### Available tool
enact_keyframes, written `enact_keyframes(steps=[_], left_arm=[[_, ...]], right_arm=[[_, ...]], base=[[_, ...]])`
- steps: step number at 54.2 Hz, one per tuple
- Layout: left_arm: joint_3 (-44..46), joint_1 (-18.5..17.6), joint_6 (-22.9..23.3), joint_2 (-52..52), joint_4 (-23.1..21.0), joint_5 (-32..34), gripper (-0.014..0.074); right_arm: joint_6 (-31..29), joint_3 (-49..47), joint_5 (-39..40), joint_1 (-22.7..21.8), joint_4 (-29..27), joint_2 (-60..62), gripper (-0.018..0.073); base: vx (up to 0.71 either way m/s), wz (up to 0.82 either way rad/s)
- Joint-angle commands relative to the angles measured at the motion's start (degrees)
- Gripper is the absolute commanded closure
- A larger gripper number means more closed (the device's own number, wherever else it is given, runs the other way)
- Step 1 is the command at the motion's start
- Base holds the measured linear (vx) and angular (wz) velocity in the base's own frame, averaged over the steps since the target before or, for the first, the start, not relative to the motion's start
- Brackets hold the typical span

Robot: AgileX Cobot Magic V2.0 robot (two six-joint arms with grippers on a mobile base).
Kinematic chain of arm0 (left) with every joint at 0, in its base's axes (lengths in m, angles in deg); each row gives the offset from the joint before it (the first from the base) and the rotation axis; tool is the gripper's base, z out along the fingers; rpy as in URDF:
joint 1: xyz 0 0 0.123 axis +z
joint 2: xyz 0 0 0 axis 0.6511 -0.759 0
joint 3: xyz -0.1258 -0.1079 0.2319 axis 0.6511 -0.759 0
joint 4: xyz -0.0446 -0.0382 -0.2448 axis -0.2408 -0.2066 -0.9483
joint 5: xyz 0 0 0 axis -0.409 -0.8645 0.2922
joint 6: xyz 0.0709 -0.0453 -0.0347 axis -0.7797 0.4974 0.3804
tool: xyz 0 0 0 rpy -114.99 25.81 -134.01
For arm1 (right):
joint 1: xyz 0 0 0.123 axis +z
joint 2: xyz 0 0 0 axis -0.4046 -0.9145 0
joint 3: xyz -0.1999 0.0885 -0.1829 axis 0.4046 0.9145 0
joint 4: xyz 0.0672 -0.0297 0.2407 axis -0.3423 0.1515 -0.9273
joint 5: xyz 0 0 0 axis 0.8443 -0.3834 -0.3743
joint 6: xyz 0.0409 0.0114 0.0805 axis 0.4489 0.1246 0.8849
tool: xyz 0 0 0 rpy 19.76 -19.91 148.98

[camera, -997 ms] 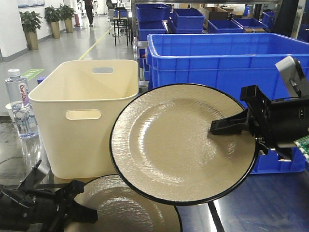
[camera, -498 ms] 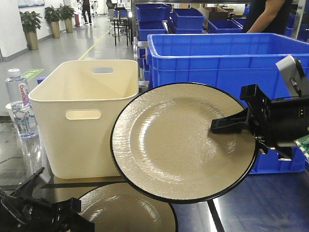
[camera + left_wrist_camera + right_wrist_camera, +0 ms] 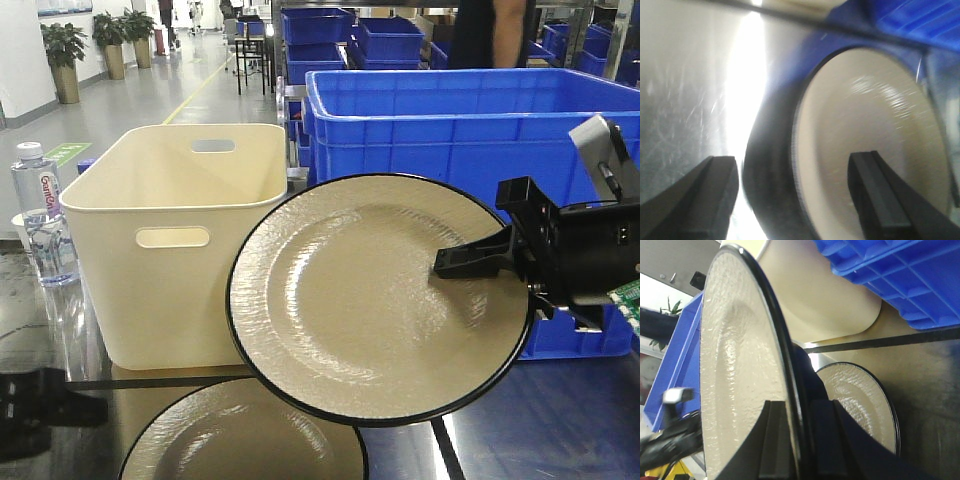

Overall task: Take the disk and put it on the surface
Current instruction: 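Lower the left gripper's plate onto the counter and open it, then lower the right gripper's plate flat onto the counter beside the bin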

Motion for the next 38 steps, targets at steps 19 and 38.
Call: enact_keyframes(steps=[19,38], left_arm=[[1.59,0.23,0.13,10.98,-2.77,2.99,0.0025],[1.59,0.23,0.13,10.92,-2.77,3.15,0.0025]], right_arm=[[-0.41,-2.34,12.48,14.84,-7.23,-10.26,0.0548],[-2.34,-2.34,9.91,18.34,-6.85,-17.66,0.0515]], base=[[0.0,0.0],[0.0,0.0]])
